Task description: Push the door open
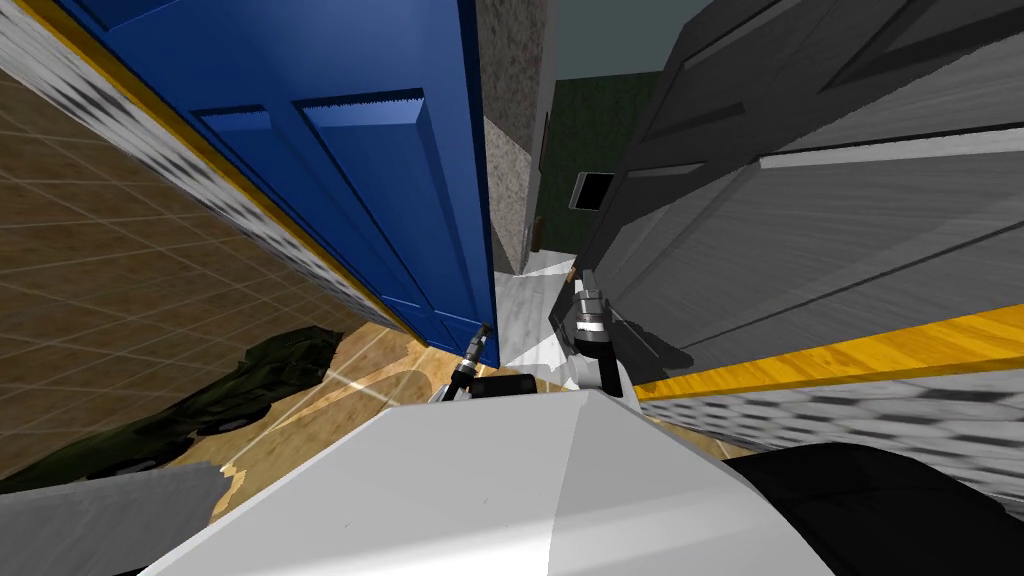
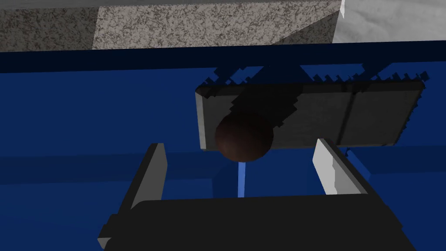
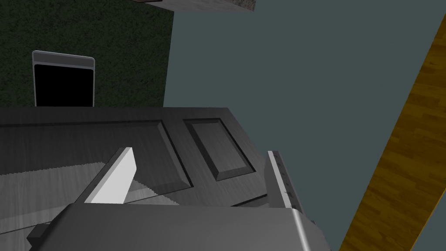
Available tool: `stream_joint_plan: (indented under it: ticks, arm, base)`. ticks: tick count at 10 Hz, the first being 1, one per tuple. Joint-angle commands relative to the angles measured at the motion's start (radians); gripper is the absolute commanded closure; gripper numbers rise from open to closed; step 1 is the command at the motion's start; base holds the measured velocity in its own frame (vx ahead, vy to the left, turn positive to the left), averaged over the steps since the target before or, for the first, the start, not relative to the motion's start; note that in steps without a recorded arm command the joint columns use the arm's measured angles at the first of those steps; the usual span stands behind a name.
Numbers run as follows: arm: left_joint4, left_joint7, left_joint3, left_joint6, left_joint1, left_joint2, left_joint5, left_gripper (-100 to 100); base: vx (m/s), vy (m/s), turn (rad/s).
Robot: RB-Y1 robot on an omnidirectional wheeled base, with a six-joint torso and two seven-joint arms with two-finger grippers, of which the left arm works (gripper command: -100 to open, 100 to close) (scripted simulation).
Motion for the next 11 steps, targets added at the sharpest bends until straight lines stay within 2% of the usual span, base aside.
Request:
stream_joint_plan:
  ticks: [1,3,4,9,11]
  arm:
    - [0.010,-0.002,0.005,-0.005,-0.004,-0.006,0.002,-100]
    - [0.010,-0.001,0.004,-0.006,-0.002,-0.006,0.001,-100]
    - [0.010,-0.001,0.004,-0.006,-0.002,-0.006,0.001,100]
    - [0.010,-0.001,0.004,-0.006,-0.002,-0.006,0.001,100]
    - [0.018,-0.007,0.021,-0.002,-0.007,-0.002,0.007,100]
  base:
    - [0.188,-0.034,-0.026]
    - [0.118,-0.033,-0.005]
    - [-0.013,0.003,-0.003]
    - [-0.010,0.004,-0.002]
    - [0.147,-0.056,0.030]
